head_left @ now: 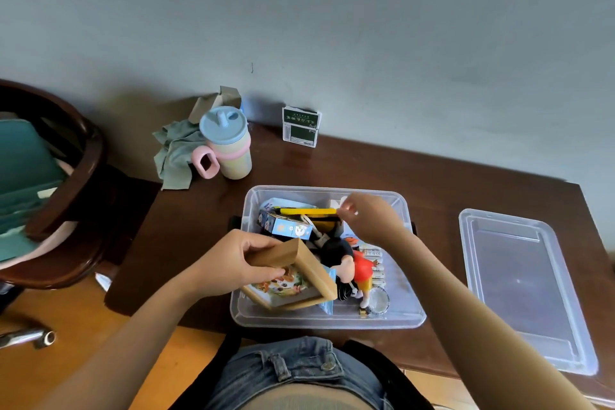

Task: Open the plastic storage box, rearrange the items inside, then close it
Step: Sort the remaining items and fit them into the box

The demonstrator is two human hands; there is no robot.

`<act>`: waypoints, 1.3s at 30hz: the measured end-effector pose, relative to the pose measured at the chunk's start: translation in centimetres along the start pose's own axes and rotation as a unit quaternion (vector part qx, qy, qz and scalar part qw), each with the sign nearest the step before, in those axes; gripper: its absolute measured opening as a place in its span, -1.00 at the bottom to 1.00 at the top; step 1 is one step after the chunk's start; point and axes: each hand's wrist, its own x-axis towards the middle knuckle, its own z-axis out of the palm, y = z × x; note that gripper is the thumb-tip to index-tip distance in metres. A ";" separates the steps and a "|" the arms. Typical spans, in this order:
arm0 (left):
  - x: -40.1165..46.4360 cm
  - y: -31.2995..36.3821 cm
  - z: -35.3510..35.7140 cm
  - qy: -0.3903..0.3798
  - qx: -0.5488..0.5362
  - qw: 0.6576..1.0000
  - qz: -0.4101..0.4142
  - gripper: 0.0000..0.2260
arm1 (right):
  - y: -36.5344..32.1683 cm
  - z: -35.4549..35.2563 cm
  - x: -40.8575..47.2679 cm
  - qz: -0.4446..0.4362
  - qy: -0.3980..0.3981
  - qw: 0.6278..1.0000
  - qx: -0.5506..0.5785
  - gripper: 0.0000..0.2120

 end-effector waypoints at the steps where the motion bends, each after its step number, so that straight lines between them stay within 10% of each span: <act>1: 0.0 0.1 0.2 -0.008 0.004 1.000 -0.001 -0.72 | 0.6 0.0 -0.5 0.009 -0.015 0.999 -0.031 -0.71; 6: 0.1 0.2 1.2 -0.044 0.086 0.995 0.002 -0.64 | 4.2 0.9 -4.5 0.044 -0.142 0.985 -0.090 -0.52; 14: 0.6 0.6 1.3 -0.079 0.143 0.986 -0.014 -0.73 | 2.7 6.5 -4.8 0.001 -0.073 0.994 -0.080 -0.06; 39: 2.6 -0.4 7.0 -0.031 0.263 0.963 0.043 -0.72 | -1.2 0.2 -2.0 -0.133 0.070 0.989 0.017 -0.47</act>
